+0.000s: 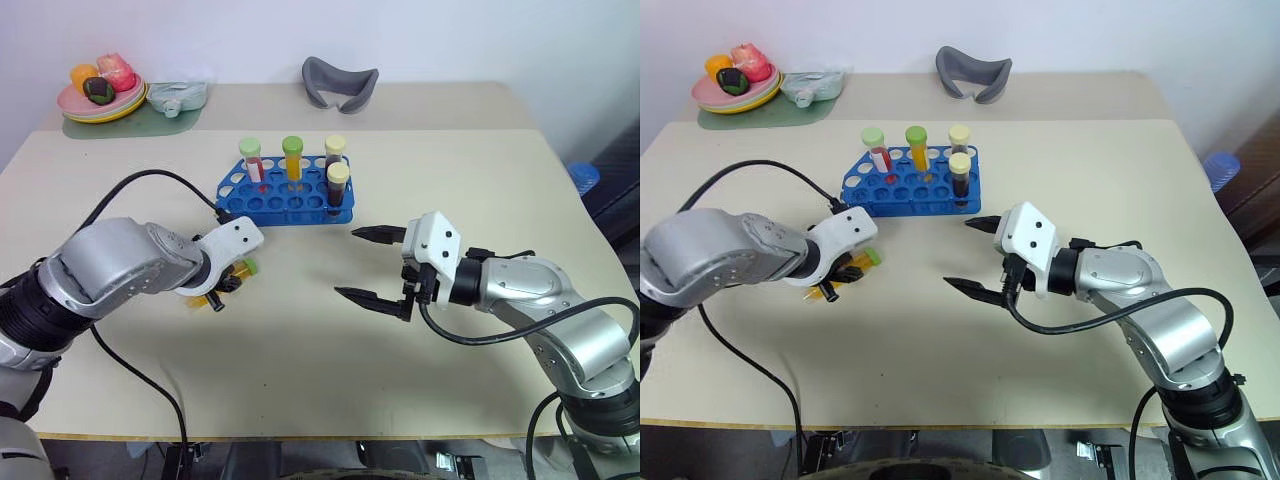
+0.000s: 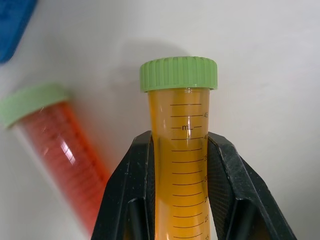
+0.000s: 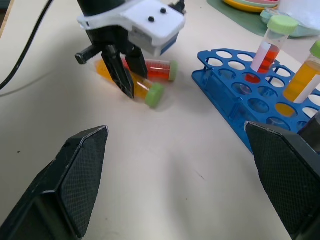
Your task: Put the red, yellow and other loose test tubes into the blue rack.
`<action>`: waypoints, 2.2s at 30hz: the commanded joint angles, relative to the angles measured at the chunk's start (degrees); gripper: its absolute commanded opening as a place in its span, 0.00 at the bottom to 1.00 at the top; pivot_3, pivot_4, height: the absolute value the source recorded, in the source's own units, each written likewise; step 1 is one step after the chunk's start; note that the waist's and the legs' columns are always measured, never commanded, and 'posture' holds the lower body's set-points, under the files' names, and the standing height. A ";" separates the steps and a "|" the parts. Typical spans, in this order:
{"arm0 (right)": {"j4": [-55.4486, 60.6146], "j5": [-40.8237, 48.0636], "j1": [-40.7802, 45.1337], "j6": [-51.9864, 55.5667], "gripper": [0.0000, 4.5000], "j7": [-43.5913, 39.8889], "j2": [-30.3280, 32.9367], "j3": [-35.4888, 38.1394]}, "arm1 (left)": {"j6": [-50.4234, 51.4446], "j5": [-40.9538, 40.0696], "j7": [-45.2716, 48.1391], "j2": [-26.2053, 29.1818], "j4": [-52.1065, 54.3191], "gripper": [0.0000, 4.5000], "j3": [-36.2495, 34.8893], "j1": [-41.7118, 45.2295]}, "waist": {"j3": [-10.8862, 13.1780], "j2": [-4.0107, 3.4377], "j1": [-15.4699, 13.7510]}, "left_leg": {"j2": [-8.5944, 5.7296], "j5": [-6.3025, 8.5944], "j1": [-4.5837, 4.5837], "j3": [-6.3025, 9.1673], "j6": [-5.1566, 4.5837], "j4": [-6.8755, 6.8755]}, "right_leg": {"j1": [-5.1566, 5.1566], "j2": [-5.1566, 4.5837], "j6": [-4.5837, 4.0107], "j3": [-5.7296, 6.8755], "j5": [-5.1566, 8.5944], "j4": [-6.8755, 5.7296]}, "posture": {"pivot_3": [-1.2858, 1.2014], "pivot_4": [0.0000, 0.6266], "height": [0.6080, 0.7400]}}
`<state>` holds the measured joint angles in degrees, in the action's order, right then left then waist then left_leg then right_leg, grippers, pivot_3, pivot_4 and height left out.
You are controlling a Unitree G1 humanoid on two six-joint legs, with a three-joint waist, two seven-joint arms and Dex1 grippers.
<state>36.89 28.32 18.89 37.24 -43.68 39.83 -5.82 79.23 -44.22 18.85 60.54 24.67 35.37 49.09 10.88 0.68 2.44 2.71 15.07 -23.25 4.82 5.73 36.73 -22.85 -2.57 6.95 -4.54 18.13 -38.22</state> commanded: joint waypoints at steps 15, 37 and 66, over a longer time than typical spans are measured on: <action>3.00 0.28 0.15 -0.56 1.00 0.62 -0.31 -0.27 | 8.50 10.54 10.84 -7.31 -5.07 0.91 -5.50 -0.16 | 0.00 -0.01 0.05 | 0.01 0.13 -0.05 0.00 -0.23 0.21 | 0.03 0.01 0.01 0.01 0.01 -0.04 | 0.52 0.24 1.00; 3.72 0.14 -0.02 -0.58 1.00 1.65 -0.50 -1.09 | 13.27 11.13 6.08 -14.24 -6.95 0.17 -15.03 -0.94 | -0.02 -0.02 -0.01 | -0.01 0.14 -0.04 0.02 -0.25 0.31 | 0.08 -0.02 0.02 0.02 0.01 -0.09 | 0.52 0.24 1.00; 3.29 3.02 -7.13 3.60 1.00 14.22 -8.75 7.42 | -79.18 38.41 -6.71 -53.52 -31.02 0.17 -31.11 -14.59 | -0.04 -0.01 0.00 | -0.02 0.14 -0.08 -0.01 -0.25 0.35 | 0.07 -0.05 0.04 0.03 -0.01 -0.04 | 0.52 0.24 1.00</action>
<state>36.87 30.56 11.77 41.01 -29.98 30.87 -0.11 3.59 -6.70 12.40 7.28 -5.81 4.91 33.85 10.84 0.66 2.44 2.69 15.20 -23.32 4.81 5.48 37.08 -22.77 -2.62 6.99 -4.51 18.12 -38.27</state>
